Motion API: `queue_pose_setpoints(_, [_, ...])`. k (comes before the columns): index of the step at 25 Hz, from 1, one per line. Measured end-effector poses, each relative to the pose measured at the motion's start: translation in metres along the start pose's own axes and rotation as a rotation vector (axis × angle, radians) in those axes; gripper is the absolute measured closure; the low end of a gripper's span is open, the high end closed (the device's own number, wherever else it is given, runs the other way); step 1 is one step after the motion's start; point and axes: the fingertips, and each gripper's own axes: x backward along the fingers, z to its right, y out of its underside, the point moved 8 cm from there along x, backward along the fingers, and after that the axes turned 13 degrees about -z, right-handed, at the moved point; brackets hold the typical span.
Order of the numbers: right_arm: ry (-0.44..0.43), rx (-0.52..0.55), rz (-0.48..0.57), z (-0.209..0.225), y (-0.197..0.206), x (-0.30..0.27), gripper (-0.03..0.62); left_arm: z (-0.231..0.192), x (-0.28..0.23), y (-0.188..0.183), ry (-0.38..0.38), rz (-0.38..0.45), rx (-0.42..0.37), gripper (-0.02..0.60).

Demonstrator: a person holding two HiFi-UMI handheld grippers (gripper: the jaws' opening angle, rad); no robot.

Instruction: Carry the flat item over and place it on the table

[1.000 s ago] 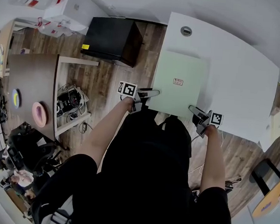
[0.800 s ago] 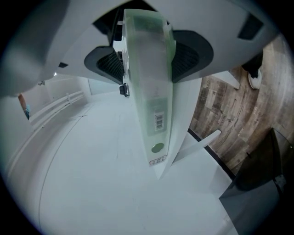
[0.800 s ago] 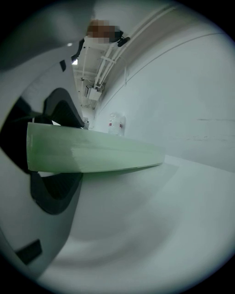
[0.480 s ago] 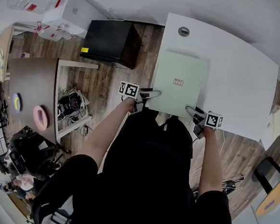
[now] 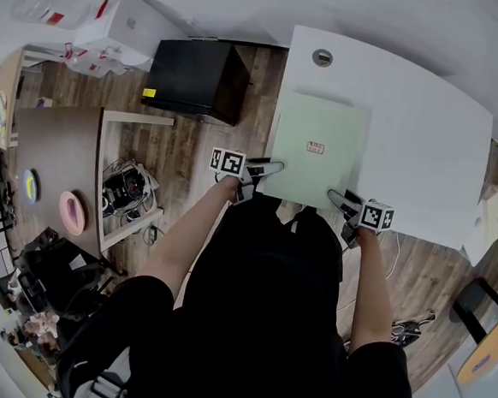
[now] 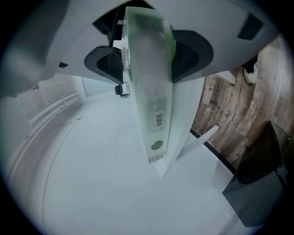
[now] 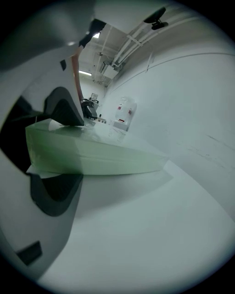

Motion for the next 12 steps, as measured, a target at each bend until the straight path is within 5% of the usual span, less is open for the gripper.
queue_pose_setpoints(12, [0.140,0.082,0.044,-0.010,-0.005,0.009,0.286,0.005,-0.008,-0.003,-0.055,0.015,-0.034,0.242])
